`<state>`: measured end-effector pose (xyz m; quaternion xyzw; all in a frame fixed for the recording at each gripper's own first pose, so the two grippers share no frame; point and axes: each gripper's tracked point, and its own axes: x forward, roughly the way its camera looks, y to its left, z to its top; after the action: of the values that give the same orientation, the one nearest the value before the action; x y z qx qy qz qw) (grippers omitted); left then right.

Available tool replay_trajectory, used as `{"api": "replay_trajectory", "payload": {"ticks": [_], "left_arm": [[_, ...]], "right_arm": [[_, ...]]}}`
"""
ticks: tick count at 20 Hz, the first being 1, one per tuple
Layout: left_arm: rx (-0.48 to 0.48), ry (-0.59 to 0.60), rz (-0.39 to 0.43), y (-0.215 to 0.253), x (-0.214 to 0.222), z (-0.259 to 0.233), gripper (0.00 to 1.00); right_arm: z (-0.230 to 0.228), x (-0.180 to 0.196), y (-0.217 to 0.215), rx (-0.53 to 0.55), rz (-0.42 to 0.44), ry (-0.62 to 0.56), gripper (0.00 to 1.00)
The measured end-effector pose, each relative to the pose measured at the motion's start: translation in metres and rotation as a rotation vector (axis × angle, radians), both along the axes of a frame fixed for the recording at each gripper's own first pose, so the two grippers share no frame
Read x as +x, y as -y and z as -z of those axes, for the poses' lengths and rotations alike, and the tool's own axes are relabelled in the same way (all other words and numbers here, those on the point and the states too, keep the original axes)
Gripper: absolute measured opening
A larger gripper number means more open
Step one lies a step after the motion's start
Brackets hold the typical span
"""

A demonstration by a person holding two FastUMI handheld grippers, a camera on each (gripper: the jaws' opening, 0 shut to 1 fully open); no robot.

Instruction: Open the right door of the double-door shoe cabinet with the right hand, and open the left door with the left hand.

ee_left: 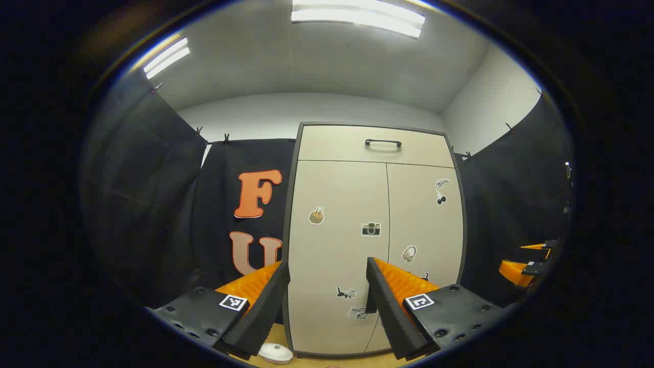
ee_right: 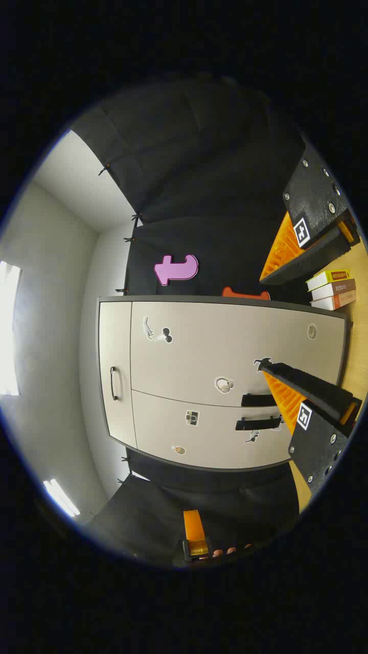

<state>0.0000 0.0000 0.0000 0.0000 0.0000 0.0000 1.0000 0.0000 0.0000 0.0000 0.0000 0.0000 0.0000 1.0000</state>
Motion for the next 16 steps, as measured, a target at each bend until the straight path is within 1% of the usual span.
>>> {"api": "replay_trajectory", "payload": {"ticks": [4,11,16], "left_arm": [[0.005,-0.012,0.005,0.0,0.002,0.003,0.96],[0.032,-0.006,-0.014,-0.002,0.002,0.006,0.96],[0.038,0.006,-0.029,-0.015,-0.004,0.0,0.96]], "right_arm": [[0.005,-0.002,-0.003,0.012,-0.007,-0.016,0.94],[0.017,0.002,-0.01,0.034,-0.008,-0.059,0.94],[0.012,0.005,-0.018,0.032,-0.017,-0.051,0.94]]}}
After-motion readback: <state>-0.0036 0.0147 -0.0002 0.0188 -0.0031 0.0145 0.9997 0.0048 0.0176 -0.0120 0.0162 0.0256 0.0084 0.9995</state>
